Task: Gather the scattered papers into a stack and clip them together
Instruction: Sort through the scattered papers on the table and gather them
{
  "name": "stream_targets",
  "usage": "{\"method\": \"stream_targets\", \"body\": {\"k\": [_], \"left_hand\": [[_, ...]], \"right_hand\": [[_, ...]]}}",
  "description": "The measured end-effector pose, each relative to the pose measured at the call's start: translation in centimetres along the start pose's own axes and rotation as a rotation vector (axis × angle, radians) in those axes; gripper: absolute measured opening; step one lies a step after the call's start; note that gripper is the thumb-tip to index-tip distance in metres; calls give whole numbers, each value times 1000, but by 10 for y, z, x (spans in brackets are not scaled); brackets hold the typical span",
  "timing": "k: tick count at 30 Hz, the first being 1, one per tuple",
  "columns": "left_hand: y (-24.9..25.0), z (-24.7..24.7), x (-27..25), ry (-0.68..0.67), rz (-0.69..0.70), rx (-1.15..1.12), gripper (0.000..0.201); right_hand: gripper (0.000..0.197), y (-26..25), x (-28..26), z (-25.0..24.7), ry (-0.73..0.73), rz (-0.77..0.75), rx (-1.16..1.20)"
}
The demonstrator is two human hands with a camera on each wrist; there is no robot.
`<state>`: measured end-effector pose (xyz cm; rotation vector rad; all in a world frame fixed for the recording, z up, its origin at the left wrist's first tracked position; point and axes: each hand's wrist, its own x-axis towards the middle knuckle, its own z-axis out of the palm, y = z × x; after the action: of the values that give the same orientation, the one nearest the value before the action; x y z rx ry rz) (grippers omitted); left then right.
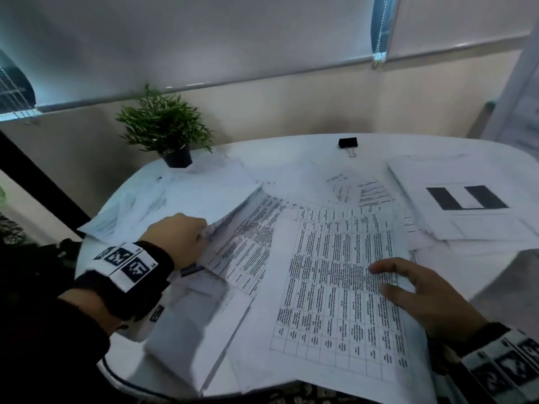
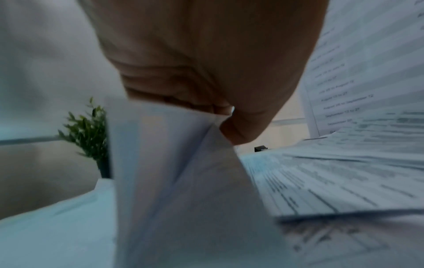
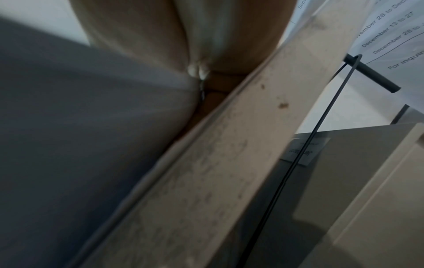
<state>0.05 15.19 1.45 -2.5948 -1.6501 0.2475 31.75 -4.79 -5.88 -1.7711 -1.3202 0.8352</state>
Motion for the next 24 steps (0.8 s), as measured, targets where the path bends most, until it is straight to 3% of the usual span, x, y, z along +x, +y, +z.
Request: {"method": "stream_targets", "body": {"k": [6, 12, 15, 18, 19, 21, 24], "left_hand": [[-3, -23, -22, 181, 55, -280, 29], [-26, -61, -31, 199, 190, -798, 47], [-26, -66, -33, 265, 223, -1185, 25], [-18, -55, -30, 274, 194, -1624, 30], [-13, -45, -29, 244, 121, -1661, 26], [-5, -24, -25, 140, -54, -1498, 13], [-1, 0, -18, 15, -87, -1163, 13]], "right_hand": [[27, -1, 0, 1, -17, 27, 68], [26, -6, 0, 2, -17, 52, 43], [32, -7, -1, 2, -21, 39, 25], [33, -9, -3, 1, -32, 44, 19], [31, -10, -3, 1, -28, 51, 23], [32, -9, -2, 0, -13, 38, 24], [33, -9, -2, -1, -31, 29, 19]]}}
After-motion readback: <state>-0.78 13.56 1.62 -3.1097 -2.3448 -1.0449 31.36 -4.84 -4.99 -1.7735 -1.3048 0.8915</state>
